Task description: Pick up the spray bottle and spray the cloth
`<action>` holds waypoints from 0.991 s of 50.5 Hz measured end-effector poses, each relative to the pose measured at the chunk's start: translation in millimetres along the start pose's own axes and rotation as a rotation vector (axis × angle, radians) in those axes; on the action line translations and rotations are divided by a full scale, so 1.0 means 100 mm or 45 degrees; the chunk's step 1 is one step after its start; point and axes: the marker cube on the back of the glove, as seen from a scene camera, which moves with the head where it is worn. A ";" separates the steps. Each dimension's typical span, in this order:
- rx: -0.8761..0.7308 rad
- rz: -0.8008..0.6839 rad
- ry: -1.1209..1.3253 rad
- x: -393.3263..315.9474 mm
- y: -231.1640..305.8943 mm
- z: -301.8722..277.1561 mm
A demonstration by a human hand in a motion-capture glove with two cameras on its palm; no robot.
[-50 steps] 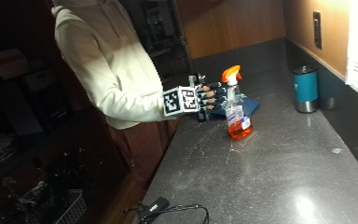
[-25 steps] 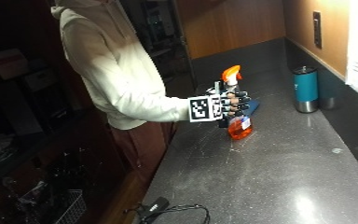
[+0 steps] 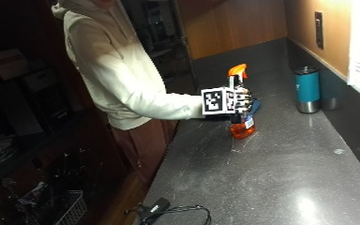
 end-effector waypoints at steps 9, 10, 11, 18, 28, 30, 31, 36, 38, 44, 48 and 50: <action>-0.004 -0.001 0.047 -0.09 -0.13 0.06; -0.012 -0.003 0.057 -0.10 -0.13 0.08; -0.025 -0.006 0.068 -0.12 -0.12 0.12; -0.110 -0.048 0.177 -0.23 -0.08 0.30; -0.302 -0.145 0.459 -0.51 -0.19 0.29; -0.363 -0.177 0.525 -0.60 -0.21 0.28; -0.394 -0.197 0.565 -0.66 -0.20 0.32; -0.527 -0.272 0.770 -0.92 -0.15 0.56; -0.568 -0.290 0.846 -1.01 -0.15 0.62; -0.636 -0.329 1.095 -1.33 -0.13 0.84; -0.691 -0.397 1.255 -1.45 -0.09 0.94; -0.704 -0.413 1.340 -1.50 -0.07 0.99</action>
